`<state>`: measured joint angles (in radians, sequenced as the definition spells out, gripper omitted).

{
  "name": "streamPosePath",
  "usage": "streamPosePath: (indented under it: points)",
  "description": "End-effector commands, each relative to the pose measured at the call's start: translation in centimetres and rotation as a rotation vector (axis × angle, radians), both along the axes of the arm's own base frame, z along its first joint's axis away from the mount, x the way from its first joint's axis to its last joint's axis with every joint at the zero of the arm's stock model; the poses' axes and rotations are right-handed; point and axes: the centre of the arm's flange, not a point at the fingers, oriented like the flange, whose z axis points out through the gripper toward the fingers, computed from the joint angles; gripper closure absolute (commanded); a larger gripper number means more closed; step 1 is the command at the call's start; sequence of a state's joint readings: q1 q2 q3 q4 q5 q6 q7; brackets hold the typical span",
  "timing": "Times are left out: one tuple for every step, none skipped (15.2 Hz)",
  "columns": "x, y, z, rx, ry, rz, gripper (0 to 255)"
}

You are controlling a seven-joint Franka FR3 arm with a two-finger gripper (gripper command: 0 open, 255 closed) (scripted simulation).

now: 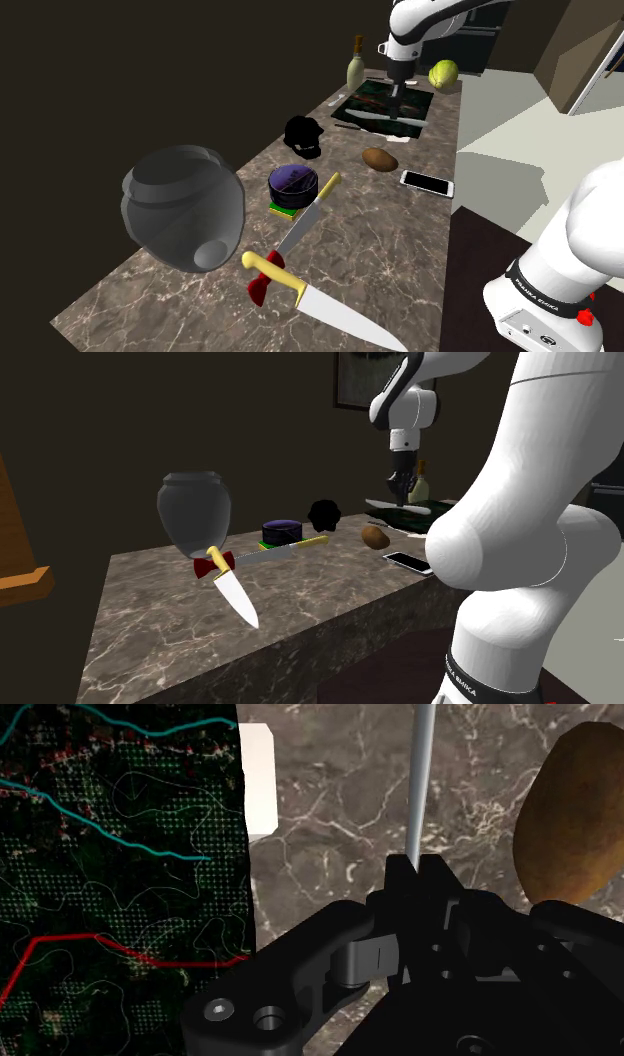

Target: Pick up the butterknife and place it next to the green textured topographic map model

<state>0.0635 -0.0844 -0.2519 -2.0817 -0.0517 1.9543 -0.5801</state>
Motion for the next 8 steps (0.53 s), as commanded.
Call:
streamPosePath:
  points:
    - [0.1,0.0,-1.1,0.0,0.0,0.0,255]
    - [0.1,0.0,-1.6,0.0,0.0,0.0,255]
    - [0.1,0.0,-2.2,0.0,0.0,0.0,255]
    - [0.1,0.0,-2.7,0.0,0.0,0.0,255]
    - [0.1,0.0,-3.2,0.0,0.0,0.0,255]
    - [0.1,0.0,-3.7,0.0,0.0,0.0,255]
    - [0.1,0.0,-4.3,0.0,0.0,0.0,255]
    - [0.1,0.0,-4.8,0.0,0.0,0.0,255]
